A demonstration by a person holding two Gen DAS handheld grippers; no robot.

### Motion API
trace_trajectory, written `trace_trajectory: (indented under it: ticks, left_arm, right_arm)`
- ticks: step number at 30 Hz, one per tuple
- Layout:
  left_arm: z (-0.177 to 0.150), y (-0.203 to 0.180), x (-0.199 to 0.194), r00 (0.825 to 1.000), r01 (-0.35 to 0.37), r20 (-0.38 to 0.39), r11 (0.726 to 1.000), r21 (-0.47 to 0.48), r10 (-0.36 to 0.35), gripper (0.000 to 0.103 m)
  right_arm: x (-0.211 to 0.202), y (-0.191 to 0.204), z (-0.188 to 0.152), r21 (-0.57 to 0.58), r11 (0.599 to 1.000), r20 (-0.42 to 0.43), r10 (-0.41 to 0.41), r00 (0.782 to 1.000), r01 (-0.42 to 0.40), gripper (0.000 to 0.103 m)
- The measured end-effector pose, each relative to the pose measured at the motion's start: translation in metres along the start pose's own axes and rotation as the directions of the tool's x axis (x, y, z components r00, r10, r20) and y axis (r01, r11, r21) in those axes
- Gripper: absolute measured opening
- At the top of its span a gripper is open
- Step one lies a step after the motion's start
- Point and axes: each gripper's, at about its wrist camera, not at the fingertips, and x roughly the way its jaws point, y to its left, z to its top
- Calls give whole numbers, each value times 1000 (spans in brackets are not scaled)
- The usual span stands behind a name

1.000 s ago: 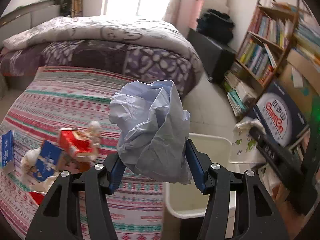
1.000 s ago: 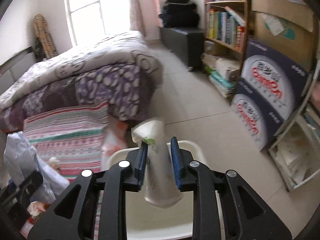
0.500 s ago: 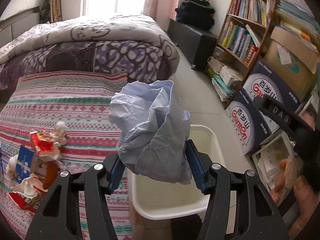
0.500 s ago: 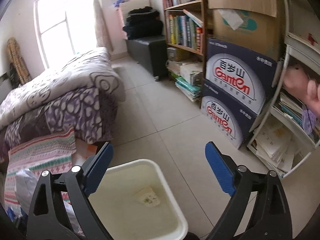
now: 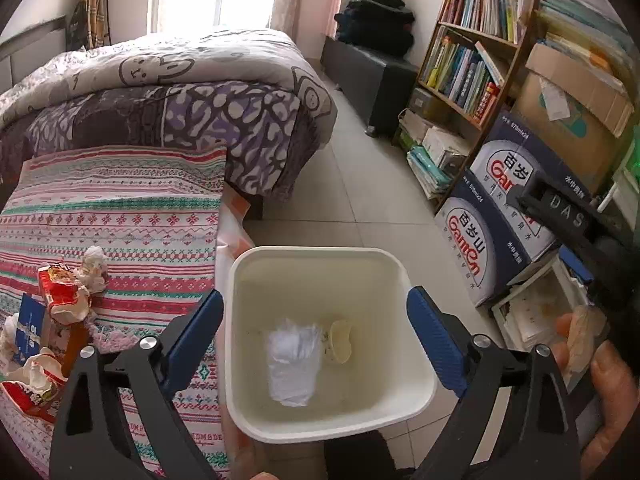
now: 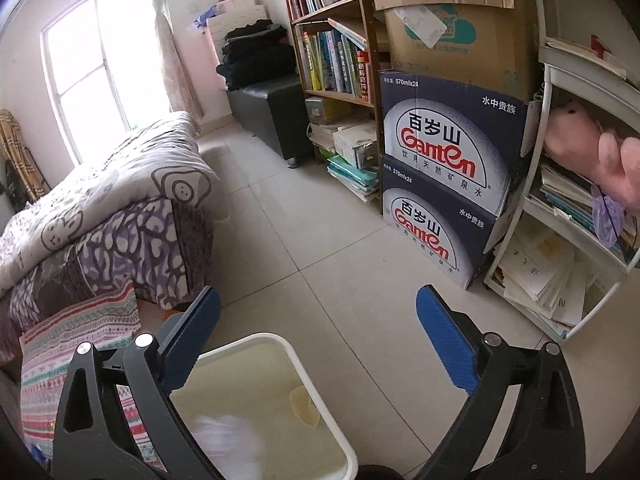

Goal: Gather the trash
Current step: 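Grasp the red-white snack wrapper with the left tool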

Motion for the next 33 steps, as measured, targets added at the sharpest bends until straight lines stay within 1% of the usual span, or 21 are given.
trace_trajectory:
  ticks: [6,9,11,15,18,19,22,25,28,29,30,31,32,33]
  left_arm:
    - [-2,12,-5,1000,-29,5,1000,-5,29,93]
    - [-2,22,-11,997,-71,15,997,-9,71,93]
    - [-3,31,-12,995,-99,9,995,-11,100,93]
    - [-8,52,-12,984,-174,-29,985,-1,174,93]
    - [-14,70,-10,972,-226,-70,974,16,226,93]
    - [-16,77,-9,962,-255,-91,967,29,256,93]
    - [-24,96,-4,938,-311,-141,948,62,317,93]
    - [-32,118,2,906,-359,-199,927,109,374,93]
    - [-40,140,6,869,-395,-254,904,163,425,93]
    - [-43,149,7,851,-411,-273,893,186,448,93]
    - [-44,155,9,842,-416,-284,887,201,459,93]
    - [-47,161,10,827,-421,-300,878,229,475,93]
    - [-50,164,11,819,-422,-309,872,249,484,93]
    - [-53,168,11,805,-421,-323,863,279,497,93]
  right_arm:
    - [-3,9,-3,-5,1000,-3,12,1000,-12,96]
    - [-3,18,-7,-25,999,-18,26,1000,-26,96]
    - [-4,26,-11,-43,998,-27,38,999,-40,96]
    - [-8,42,-18,-77,995,-42,64,997,-67,96]
    - [-10,55,-22,-102,991,-60,86,995,-92,96]
    - [-11,60,-24,-109,989,-67,93,993,-100,96]
    - [-12,73,-29,-136,983,-90,110,990,-121,96]
    - [-13,85,-36,-164,977,-110,123,986,-140,96]
    - [-16,101,-44,-206,966,-122,135,983,-158,96]
    - [-17,105,-46,-214,963,-125,139,982,-163,96]
    - [-18,111,-49,-229,958,-129,146,981,-173,96]
    - [-20,117,-51,-244,953,-133,152,979,-181,96]
    - [-21,120,-53,-255,949,-136,157,978,-187,96]
    - [-22,125,-55,-270,943,-139,163,977,-196,96]
